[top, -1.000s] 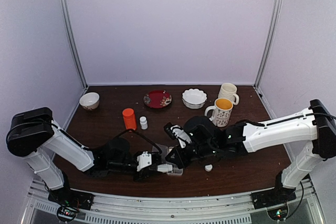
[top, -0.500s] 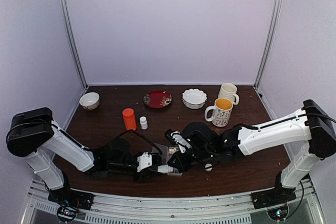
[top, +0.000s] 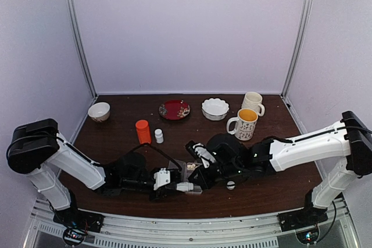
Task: Sort the pills into containers
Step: Pour the pill into the compartment of the pill container.
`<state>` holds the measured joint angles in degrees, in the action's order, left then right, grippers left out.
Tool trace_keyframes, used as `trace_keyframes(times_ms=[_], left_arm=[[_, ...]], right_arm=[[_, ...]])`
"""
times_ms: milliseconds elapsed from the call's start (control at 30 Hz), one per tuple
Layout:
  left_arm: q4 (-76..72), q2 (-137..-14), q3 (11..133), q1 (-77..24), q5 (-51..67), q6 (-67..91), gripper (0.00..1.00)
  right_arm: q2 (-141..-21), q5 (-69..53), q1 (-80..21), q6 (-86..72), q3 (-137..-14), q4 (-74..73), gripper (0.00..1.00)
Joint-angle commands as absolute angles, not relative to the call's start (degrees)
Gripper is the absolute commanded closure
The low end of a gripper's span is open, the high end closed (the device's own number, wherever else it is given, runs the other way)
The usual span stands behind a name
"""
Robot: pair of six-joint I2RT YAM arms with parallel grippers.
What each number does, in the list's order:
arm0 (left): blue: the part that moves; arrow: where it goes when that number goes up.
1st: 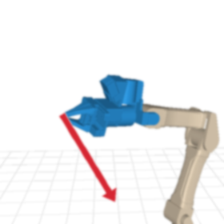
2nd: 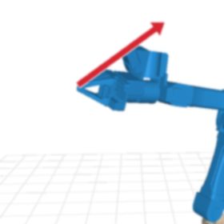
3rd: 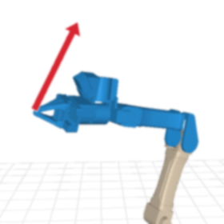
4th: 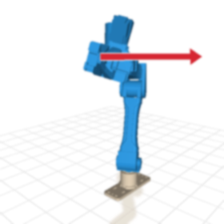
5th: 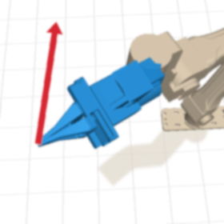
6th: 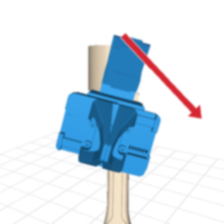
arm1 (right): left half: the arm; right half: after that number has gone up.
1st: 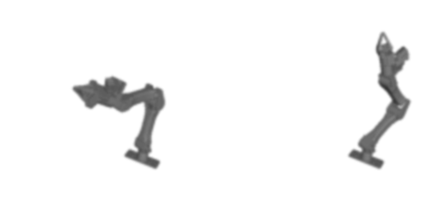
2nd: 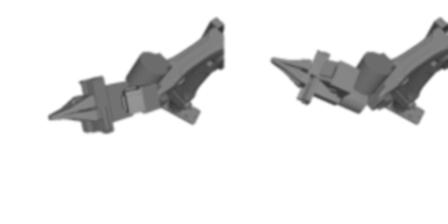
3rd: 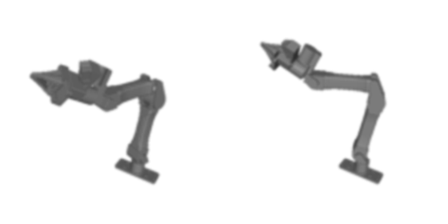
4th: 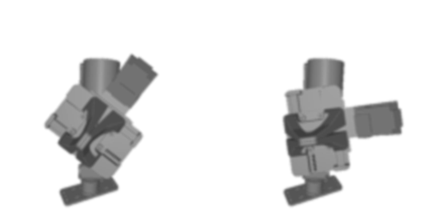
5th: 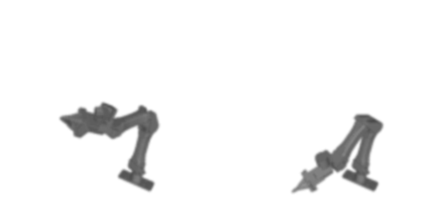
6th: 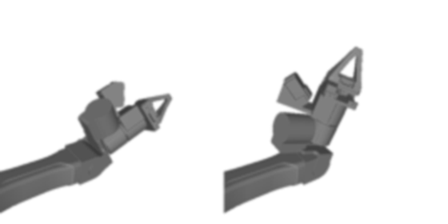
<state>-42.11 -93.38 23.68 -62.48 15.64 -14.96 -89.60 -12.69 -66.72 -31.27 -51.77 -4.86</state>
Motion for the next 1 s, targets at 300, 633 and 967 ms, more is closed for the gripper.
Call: trace_keyframes(times_ms=[300,633,967], left_arm=[[-39.3,-94.0,28.7,-63.2,15.5,-15.6,1.00],[-38.8,-94.7,29.1,-63.4,15.2,-15.4,1.00],[-40.3,-95.5,28.5,-63.3,15.3,-15.2,1.00]], right_arm=[[-86.7,-12.2,-66.1,-30.4,-48.5,-2.4,1.00],[-85.4,-12.6,-65.9,-30.0,-48.5,-1.7,1.00],[-86.5,-13.2,-65.9,-30.3,-48.7,-1.4,1.00]])
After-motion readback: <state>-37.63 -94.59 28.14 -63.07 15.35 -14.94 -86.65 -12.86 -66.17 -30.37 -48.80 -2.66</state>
